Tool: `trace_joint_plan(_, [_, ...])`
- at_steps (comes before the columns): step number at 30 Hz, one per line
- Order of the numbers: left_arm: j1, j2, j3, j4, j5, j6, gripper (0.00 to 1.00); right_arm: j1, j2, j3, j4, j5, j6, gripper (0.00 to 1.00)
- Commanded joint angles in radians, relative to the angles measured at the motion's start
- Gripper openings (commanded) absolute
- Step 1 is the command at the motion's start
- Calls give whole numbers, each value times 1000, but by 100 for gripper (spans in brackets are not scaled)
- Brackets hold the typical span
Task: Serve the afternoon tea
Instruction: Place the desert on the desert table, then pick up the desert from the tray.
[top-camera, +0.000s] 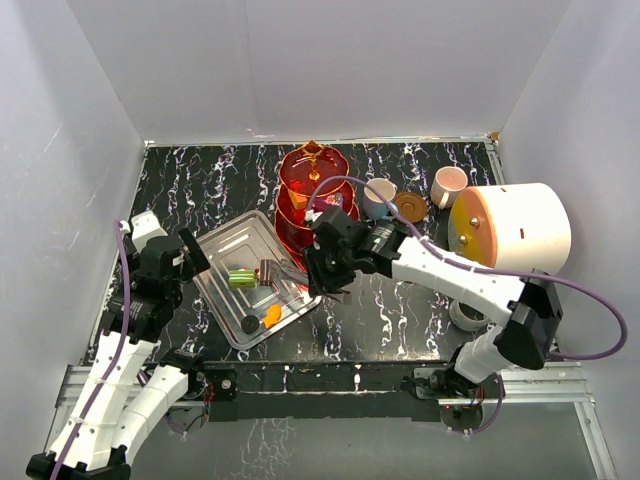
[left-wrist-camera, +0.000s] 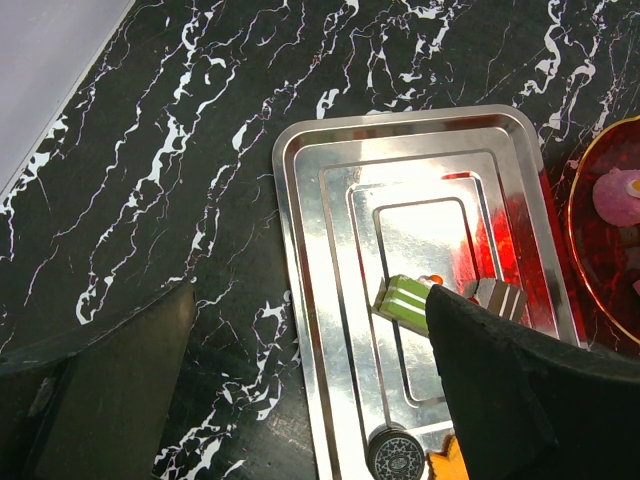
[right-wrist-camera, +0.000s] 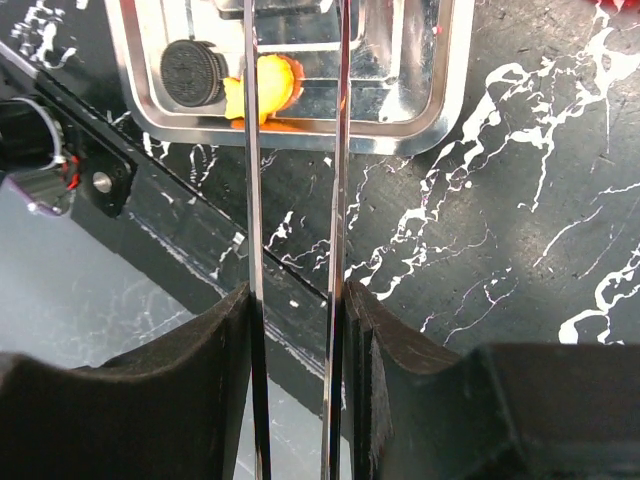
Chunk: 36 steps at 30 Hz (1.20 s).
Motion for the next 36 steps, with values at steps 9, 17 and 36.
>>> trace_joint_plan(9, [-2, -4, 24, 11, -18, 8, 99, 43, 107, -16, 188, 76, 91, 36])
trace_joint_plan(17, [-2, -5, 24, 7, -26, 5, 99, 44, 92, 22, 231, 59, 76, 34])
trace_joint_plan(36, [-2, -7, 25, 5, -28, 4, 99, 45, 204, 53, 112, 107, 43, 34])
